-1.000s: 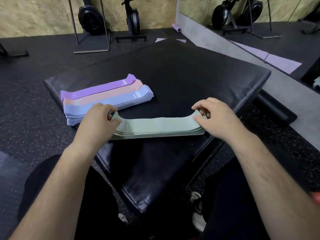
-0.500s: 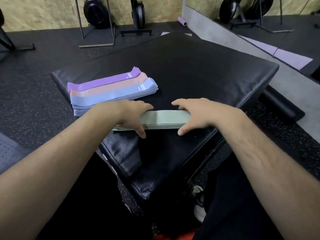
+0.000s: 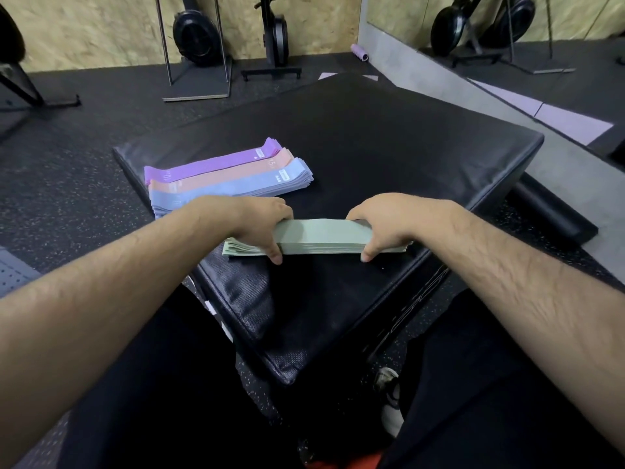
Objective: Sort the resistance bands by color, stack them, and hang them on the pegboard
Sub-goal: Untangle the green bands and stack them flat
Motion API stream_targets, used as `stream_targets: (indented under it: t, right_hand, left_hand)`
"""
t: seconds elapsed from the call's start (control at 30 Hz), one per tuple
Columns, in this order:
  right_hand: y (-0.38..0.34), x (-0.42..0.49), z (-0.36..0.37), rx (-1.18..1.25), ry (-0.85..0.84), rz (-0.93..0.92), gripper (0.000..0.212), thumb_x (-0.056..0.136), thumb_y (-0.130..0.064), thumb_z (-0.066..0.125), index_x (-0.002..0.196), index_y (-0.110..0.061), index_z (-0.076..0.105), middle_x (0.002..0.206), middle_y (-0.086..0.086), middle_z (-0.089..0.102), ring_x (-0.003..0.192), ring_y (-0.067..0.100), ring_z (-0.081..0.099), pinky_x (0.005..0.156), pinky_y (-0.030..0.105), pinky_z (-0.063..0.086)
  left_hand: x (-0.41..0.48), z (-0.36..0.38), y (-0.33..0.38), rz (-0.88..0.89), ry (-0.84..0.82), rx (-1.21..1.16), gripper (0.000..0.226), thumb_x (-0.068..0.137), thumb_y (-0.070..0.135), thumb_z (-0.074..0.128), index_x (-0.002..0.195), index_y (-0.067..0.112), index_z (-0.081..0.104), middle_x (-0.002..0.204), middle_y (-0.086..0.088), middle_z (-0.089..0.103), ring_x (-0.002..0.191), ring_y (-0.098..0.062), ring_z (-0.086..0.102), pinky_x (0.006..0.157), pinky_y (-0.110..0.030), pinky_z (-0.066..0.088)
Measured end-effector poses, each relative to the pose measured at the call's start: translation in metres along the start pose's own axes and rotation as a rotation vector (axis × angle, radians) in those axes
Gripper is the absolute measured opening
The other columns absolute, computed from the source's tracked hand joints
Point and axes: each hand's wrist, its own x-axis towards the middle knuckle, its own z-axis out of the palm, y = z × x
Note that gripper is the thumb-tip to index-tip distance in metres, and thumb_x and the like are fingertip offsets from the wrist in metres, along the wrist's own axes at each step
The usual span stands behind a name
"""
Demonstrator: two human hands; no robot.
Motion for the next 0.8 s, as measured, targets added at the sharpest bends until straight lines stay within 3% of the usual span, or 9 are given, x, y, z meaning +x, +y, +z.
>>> stream_targets:
  t: [0.07,0.13,0.23,0.33,0.47,0.63,0.73,0.8]
  right_hand:
    - [0.001,0.001,-0.005,0.052,-0.057,0.022,0.082,0.075,-0.075,0.066,0.141,-0.030,0.049,0.136,-0.009,0.058,0.121,0.022,0.056,0.102,0.043,0.047]
    - [0.002,0.005,-0.011,0.056,-0.094,0.039,0.086,0.084,-0.076,0.055,0.153,-0.028,0.037,0.147,-0.009,0.052,0.131,0.023,0.052,0.108,0.044,0.044]
    - [0.002,0.011,-0.015,0.057,-0.100,0.030,0.055,0.086,-0.060,0.065,0.132,-0.031,0.060,0.118,-0.010,0.067,0.104,0.023,0.066,0.093,0.046,0.055]
    - [-0.002,0.012,-0.018,0.086,-0.111,0.048,0.035,0.085,-0.051,0.072,0.114,-0.030,0.069,0.106,-0.009,0.070,0.096,0.021,0.067,0.090,0.045,0.057]
    - [-0.011,0.012,-0.021,0.048,-0.149,0.066,0.037,0.090,-0.046,0.070,0.120,-0.023,0.065,0.114,-0.005,0.066,0.102,0.023,0.064,0.091,0.040,0.053]
    - [-0.018,0.000,-0.020,0.017,-0.168,0.075,0.052,0.093,-0.047,0.066,0.133,-0.017,0.051,0.131,0.002,0.055,0.108,0.026,0.057,0.092,0.041,0.048]
    - [-0.025,-0.017,-0.008,-0.011,-0.065,0.069,0.059,0.095,-0.047,0.064,0.137,-0.013,0.040,0.136,0.006,0.044,0.114,0.030,0.054,0.089,0.039,0.044]
    - [-0.032,-0.030,0.008,-0.035,0.041,0.046,0.051,0.098,-0.043,0.061,0.131,-0.012,0.038,0.133,0.007,0.047,0.117,0.032,0.054,0.086,0.037,0.039]
  left_hand:
    - [-0.001,-0.002,-0.001,-0.018,-0.027,-0.077,0.088,0.074,0.066,0.077,0.142,0.022,0.044,0.137,0.007,0.046,0.127,-0.019,0.049,0.110,-0.040,0.040]
    - [0.000,-0.004,-0.003,-0.020,-0.048,-0.117,0.080,0.085,0.070,0.061,0.147,0.023,0.042,0.143,0.006,0.046,0.131,-0.020,0.047,0.113,-0.042,0.037]
    - [0.005,-0.005,0.001,-0.036,-0.085,-0.056,0.058,0.094,0.064,0.053,0.135,0.023,0.051,0.131,0.005,0.048,0.122,-0.023,0.050,0.108,-0.046,0.040]
    - [0.009,-0.008,0.002,-0.061,-0.110,-0.038,0.046,0.092,0.061,0.060,0.119,0.025,0.054,0.120,0.004,0.052,0.111,-0.023,0.054,0.103,-0.046,0.045]
    - [0.009,-0.016,0.008,-0.132,-0.174,-0.052,0.046,0.087,0.062,0.066,0.112,0.029,0.047,0.117,0.002,0.057,0.107,-0.026,0.059,0.096,-0.045,0.051]
    - [-0.003,-0.024,0.027,-0.134,-0.182,0.071,0.068,0.092,0.061,0.061,0.139,0.015,0.043,0.138,-0.006,0.048,0.121,-0.032,0.055,0.096,-0.043,0.046]
    - [-0.018,-0.013,0.033,-0.106,-0.104,0.122,0.070,0.094,0.061,0.057,0.138,0.012,0.037,0.134,-0.005,0.036,0.115,-0.035,0.056,0.092,-0.045,0.045]
    - [-0.026,0.003,0.032,-0.055,0.031,0.124,0.066,0.093,0.062,0.057,0.131,0.012,0.037,0.128,-0.005,0.036,0.115,-0.032,0.055,0.097,-0.046,0.043]
